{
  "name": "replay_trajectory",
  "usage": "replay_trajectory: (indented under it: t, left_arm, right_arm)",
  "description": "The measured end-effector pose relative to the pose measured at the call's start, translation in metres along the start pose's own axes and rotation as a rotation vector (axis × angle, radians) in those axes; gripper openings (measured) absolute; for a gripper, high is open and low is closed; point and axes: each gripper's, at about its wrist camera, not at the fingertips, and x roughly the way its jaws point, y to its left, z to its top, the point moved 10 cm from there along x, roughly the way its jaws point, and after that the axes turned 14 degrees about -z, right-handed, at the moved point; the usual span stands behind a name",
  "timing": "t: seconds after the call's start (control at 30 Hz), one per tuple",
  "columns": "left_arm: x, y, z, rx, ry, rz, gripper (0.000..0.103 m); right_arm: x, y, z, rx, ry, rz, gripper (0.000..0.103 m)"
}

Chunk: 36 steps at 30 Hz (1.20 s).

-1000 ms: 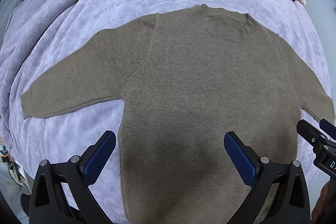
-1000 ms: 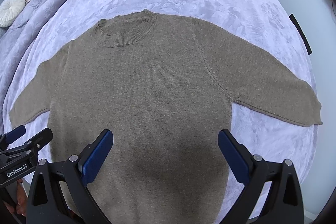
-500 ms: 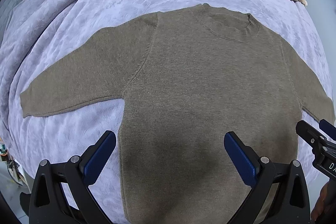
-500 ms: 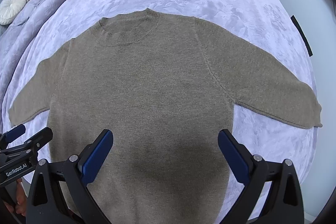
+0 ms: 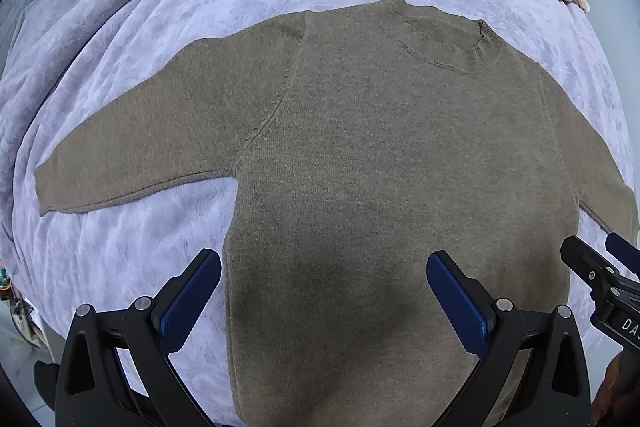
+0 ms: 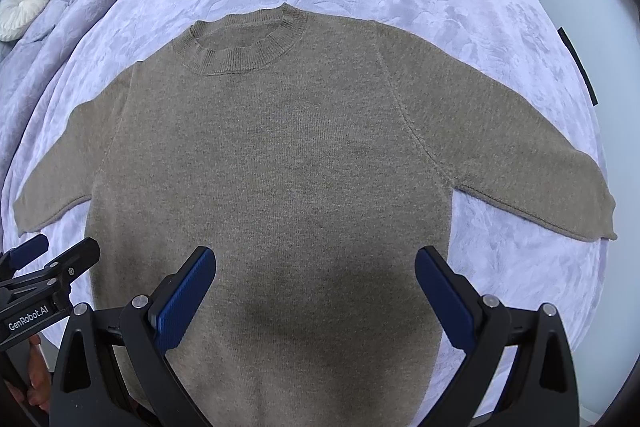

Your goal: Fold small clothes

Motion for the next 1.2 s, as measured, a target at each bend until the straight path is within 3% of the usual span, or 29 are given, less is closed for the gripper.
replay_trajectory:
  t: [0.67,0.9,1.07,1.2]
  left_arm:
    - [-0.001,0.015,0.000,-0.008,0.004,0.018,0.103]
    - [-0.002,0.017,0.003,-0.046,-0.014,-0.057,0.103]
    - [-0.005,0.050,0.005,-0.136,-0.047,-0.111,0.103]
    - [-0.008,0.103,0.003,-0.206,-0.084,-0.087,0.103]
  right_arm:
    - [0.000,0.010,-0.002,-0.011,0.004,-0.006,0.101]
    - [-0.006,0.022,-0.001,-0.033,-0.008,-0.003,0.101]
    - [-0.012,0.042,-0.004,-0.062,-0.017,0.017,0.101]
    - [-0.017,0.069,-0.011,-0.095,-0.021,0.044,0.101]
